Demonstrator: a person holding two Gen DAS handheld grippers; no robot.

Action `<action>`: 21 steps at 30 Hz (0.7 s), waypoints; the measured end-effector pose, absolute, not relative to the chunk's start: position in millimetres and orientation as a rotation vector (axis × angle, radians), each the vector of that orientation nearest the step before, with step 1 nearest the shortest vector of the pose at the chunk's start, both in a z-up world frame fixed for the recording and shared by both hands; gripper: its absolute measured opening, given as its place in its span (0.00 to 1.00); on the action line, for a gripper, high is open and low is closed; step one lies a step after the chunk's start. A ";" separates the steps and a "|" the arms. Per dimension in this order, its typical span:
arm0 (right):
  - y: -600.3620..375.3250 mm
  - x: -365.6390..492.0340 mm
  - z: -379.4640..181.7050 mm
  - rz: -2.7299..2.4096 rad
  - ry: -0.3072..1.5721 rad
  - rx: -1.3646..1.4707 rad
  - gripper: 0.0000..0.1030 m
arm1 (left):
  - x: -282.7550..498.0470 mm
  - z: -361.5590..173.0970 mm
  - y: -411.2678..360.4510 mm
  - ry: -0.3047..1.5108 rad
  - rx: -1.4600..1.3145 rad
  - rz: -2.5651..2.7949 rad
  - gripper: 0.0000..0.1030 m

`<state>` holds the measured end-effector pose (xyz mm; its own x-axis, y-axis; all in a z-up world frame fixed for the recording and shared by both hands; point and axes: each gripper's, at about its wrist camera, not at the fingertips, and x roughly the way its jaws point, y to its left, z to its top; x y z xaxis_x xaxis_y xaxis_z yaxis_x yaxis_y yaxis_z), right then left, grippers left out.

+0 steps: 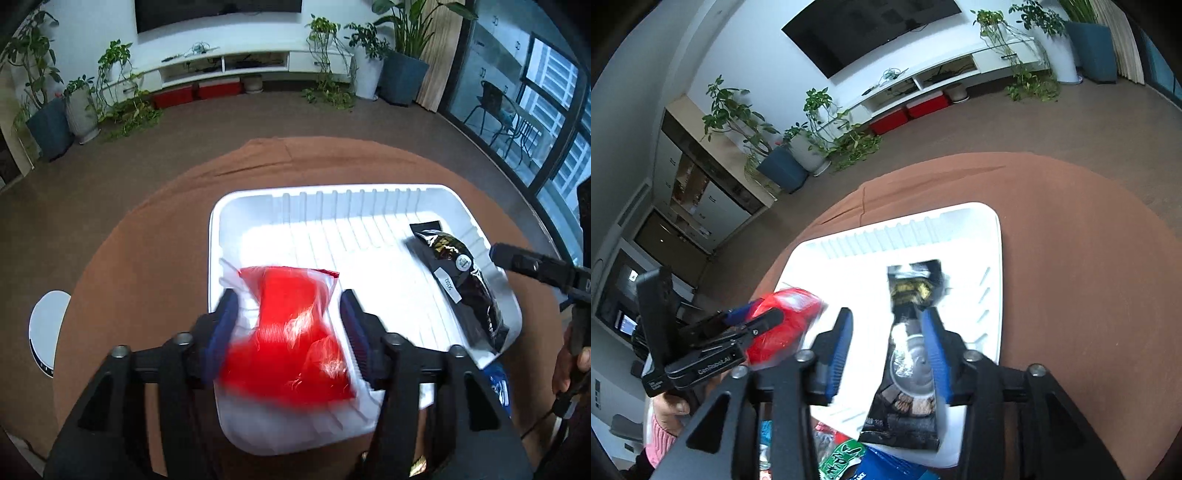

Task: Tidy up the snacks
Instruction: 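Carry the black bar and red bag into the white tray and release both, then withdraw both open tools from the tray back over the pile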

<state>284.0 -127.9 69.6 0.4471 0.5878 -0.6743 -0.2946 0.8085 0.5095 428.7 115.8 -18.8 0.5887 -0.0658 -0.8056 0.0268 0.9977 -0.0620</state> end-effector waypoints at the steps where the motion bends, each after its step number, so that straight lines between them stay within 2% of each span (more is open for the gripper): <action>1: -127.1 283.1 71.6 0.555 0.953 0.324 0.50 | 430.2 -18.5 116.5 0.928 -0.052 -0.057 0.62; 5: -124.5 271.6 81.5 0.555 0.914 0.268 0.50 | 431.1 -15.0 121.3 0.904 -0.071 -0.052 0.63; 8: -123.5 264.2 87.6 0.553 0.894 0.227 0.54 | 423.0 -10.1 120.9 0.899 -0.060 -0.052 0.63; 15: -127.5 229.6 106.5 0.568 0.861 0.180 0.56 | 372.1 9.9 111.9 0.876 -0.020 -0.065 0.63; 21: -132.6 182.9 120.3 0.578 0.836 0.160 0.61 | 314.7 25.7 109.3 0.871 -0.013 -0.089 0.63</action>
